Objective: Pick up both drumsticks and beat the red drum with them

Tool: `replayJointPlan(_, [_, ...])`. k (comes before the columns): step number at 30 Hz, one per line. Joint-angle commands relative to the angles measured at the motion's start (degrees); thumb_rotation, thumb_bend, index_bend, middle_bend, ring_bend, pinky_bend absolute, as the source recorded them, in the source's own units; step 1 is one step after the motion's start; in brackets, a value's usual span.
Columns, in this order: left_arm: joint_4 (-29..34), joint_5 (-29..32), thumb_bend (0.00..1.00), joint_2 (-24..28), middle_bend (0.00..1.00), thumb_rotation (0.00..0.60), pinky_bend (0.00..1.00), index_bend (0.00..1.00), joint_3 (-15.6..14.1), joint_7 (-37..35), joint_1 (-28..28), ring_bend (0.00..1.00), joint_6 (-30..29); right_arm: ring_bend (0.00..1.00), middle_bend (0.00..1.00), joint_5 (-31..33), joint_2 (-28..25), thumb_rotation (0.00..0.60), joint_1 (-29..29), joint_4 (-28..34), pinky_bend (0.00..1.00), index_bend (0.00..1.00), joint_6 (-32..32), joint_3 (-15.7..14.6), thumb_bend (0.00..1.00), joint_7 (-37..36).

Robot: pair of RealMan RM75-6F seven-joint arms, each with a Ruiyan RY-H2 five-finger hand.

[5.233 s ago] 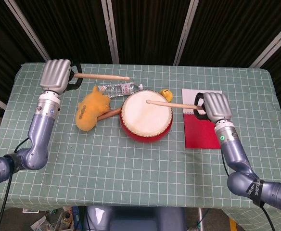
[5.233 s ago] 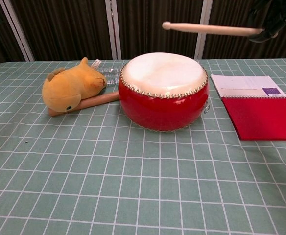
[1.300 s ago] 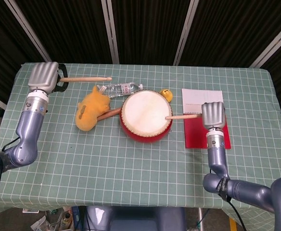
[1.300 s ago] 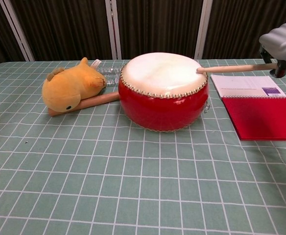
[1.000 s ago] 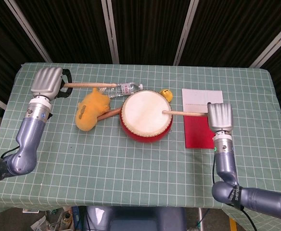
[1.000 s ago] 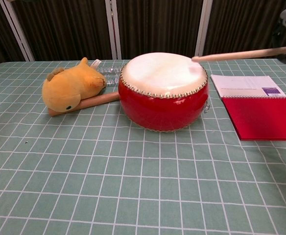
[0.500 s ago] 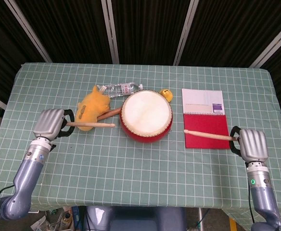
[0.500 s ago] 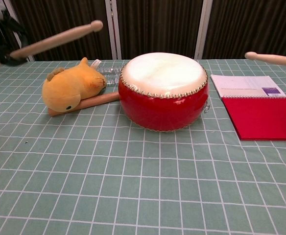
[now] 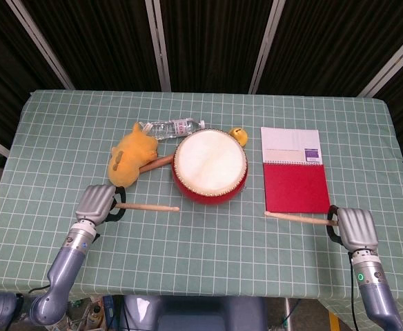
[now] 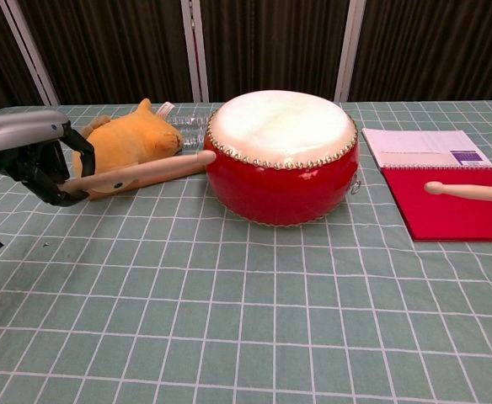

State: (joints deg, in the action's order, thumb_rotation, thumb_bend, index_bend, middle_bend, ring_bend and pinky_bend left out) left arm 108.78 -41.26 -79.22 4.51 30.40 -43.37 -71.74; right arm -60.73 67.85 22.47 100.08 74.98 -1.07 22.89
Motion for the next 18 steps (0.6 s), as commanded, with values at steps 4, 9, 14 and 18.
replayJointPlan(4, [-4.1,2.9,0.56,-5.6,1.0,0.6,1.0,0.73,0.5,5.3,-2.0,1.0,1.5,1.0,1.0,1.5,1.1,0.6,0.0,-2.1,1.0,0.97,-3.7,-0.3,0.75,1.7])
replayJointPlan(9, [-5.2,4.9,0.47,-7.5,1.0,0.6,1.0,0.63,0.4,8.3,-2.8,1.0,2.0,1.0,1.0,3.0,1.2,0.6,0.1,-1.8,1.0,0.83,-5.9,-0.7,0.74,4.1])
replayJointPlan(14, [-5.3,5.8,0.32,-7.5,1.0,0.6,1.0,0.47,-0.9,12.1,-2.8,1.0,0.9,1.0,1.0,4.7,0.7,0.6,0.5,-0.5,0.98,0.66,-7.9,-1.4,0.57,7.3])
replayJointPlan(18, [-4.6,6.9,0.22,-7.0,1.0,0.6,1.0,0.37,-1.4,13.8,-2.4,1.0,-0.1,1.0,0.97,5.5,0.8,0.6,0.6,-0.3,0.95,0.51,-8.4,-1.5,0.47,9.1])
